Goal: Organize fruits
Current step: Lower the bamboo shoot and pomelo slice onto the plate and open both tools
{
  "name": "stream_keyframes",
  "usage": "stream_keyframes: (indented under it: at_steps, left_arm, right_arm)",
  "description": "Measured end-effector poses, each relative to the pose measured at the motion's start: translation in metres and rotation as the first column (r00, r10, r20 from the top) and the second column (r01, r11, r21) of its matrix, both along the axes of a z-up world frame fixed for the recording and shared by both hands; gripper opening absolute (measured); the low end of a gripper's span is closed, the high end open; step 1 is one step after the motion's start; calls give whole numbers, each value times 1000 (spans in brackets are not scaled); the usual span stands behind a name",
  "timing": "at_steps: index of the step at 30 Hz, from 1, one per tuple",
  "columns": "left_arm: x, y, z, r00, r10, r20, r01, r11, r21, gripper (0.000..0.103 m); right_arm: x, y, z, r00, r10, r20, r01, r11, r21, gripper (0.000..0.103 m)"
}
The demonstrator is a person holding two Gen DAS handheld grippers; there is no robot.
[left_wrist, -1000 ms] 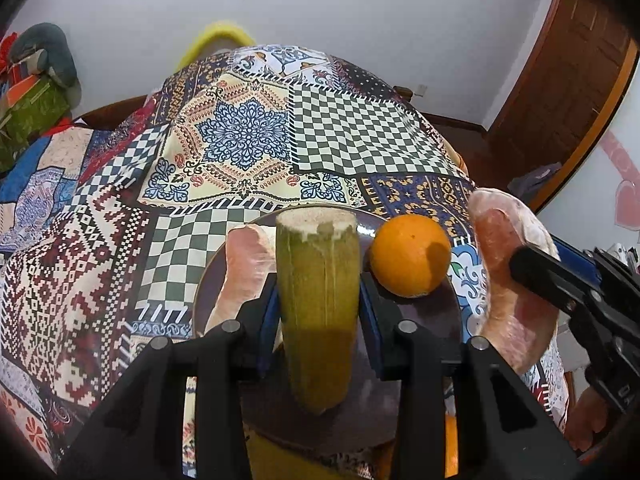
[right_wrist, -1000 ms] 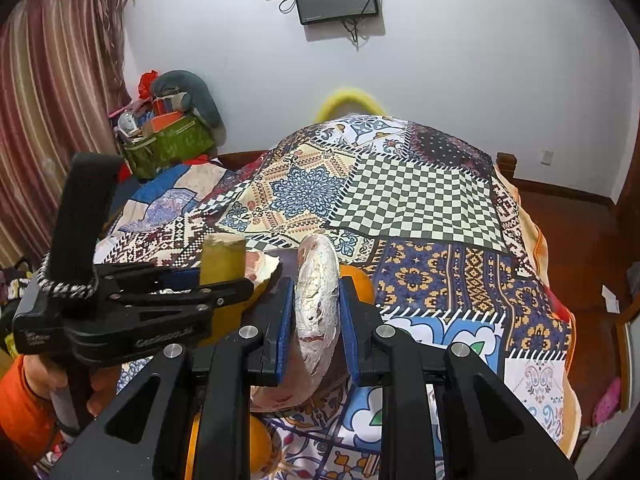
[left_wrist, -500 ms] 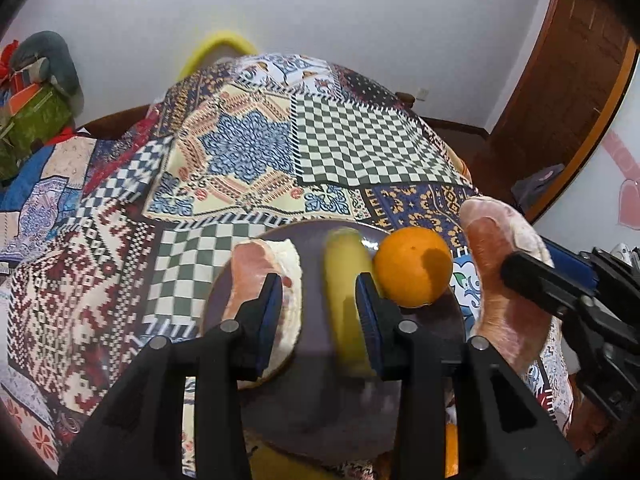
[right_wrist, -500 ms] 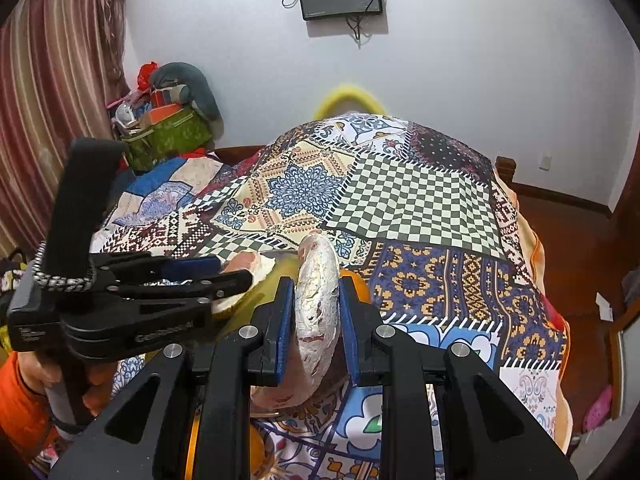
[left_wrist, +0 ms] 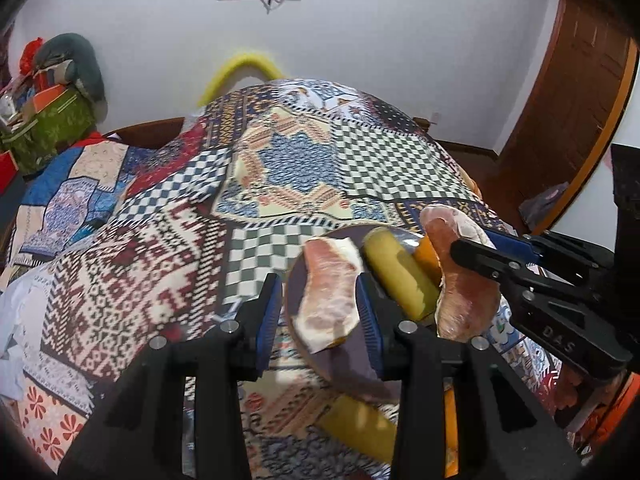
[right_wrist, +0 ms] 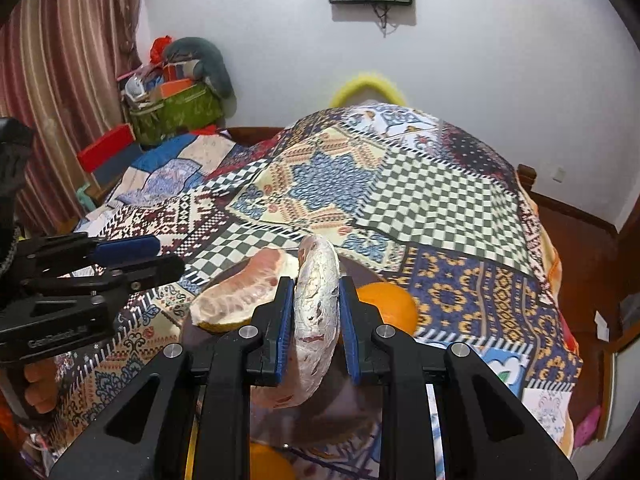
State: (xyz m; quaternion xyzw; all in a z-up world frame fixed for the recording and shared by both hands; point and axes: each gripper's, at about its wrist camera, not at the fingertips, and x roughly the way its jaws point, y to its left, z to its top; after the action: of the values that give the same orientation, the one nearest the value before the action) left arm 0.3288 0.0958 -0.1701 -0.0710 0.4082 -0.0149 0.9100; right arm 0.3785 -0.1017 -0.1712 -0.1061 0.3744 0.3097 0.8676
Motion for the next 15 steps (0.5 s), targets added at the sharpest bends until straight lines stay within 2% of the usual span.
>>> stream_keyframes:
  at_steps: [5, 10, 15]
  left_arm:
    - [-10, 19, -6, 1000, 31, 1, -31, 1000, 1, 38]
    - [-14, 32, -9, 999, 47, 17, -46, 999, -19, 37]
    - [-16, 37, -11, 999, 44, 23, -43, 998, -40, 38]
  right_arm:
    - [2, 23, -8, 1000, 25, -6, -25, 999, -37, 20]
    - [9, 37, -18, 997, 33, -63, -37, 998, -51, 21]
    - [13, 47, -27, 996, 39, -82, -47, 994, -97, 21]
